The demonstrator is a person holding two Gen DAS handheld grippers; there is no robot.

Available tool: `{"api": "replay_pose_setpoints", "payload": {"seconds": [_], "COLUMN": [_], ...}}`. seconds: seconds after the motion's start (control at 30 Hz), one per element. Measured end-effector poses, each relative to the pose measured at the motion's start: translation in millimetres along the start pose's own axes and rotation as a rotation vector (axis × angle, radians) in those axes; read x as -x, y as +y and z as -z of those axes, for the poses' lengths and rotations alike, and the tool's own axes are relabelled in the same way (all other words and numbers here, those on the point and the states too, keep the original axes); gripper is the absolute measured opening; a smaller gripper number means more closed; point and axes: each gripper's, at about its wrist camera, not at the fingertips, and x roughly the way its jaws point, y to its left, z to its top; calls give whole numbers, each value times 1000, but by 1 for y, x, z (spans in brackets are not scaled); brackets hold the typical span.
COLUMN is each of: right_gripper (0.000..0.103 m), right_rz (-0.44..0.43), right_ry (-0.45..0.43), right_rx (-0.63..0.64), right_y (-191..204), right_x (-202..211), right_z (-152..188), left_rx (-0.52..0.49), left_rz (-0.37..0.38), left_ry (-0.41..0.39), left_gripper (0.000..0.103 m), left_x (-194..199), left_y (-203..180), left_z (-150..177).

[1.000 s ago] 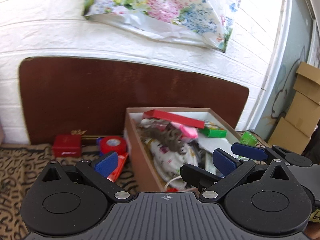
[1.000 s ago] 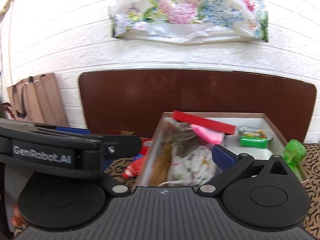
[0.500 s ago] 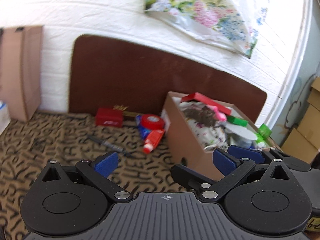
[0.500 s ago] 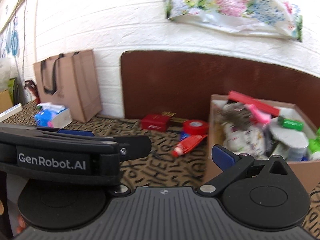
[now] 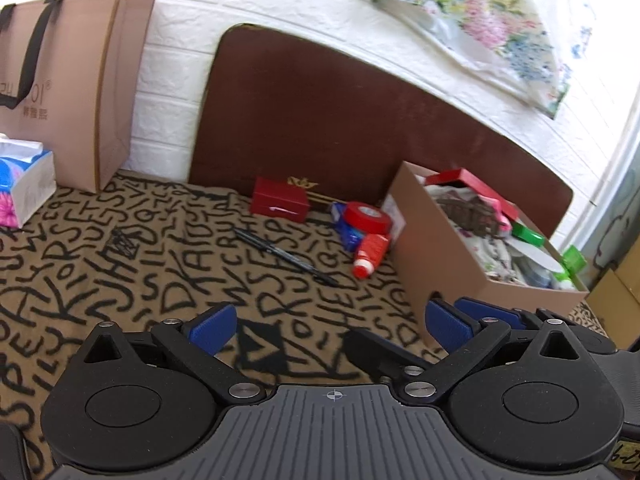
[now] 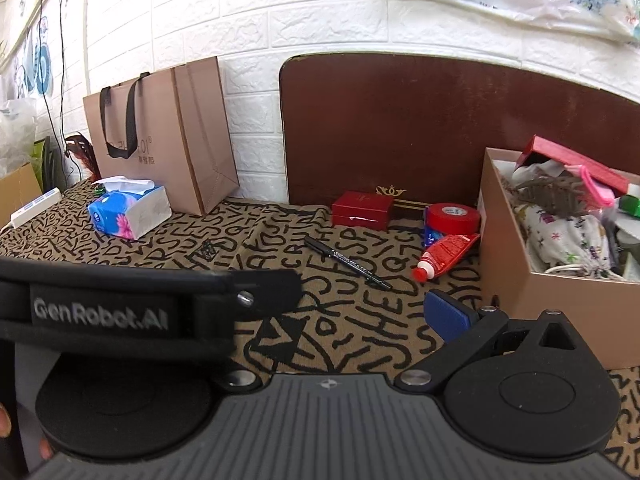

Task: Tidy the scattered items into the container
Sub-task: 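Move the right gripper back toward the black marker and red tube, then grasp the red tube with the right gripper while the left gripper grasps the black marker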

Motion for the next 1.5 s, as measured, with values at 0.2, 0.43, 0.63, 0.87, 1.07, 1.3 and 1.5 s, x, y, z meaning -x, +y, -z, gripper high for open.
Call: {"api": "replay_pose_setpoints", "payload": {"seconds": [0.2, 0.43, 0.63, 0.87, 1.07, 1.3, 1.5], "right_gripper": [102, 99, 79, 60, 56, 48, 33], "right_rz": [-20, 44, 201, 332, 378, 406, 359], "right_ry": [21, 27, 23, 28, 57, 99, 91], "right_rx": [-23, -27, 16, -13, -26, -69, -90], "right_y": [-10, -25, -33, -42, -47, -62, -62], "right_x": [-31, -67, -95, -125, -147, -166, -145], "right_z": [-2, -4, -7, -7, -4, 0, 8], "left_rx": [35, 83, 101, 130, 135, 87, 124], "left_rz": [-35, -49, -58, -79, -64, -108, -43], "left_ry": [16, 53, 77, 112, 141, 129, 149], "left_gripper": [103, 103, 101, 90, 84, 24, 1], "left_x": [-25, -68, -106, -154, -188, -205, -191], "left_y": [26, 45, 50, 50, 48, 43, 54], "left_z": [-16, -30, -42, -46, -44, -43, -37]}}
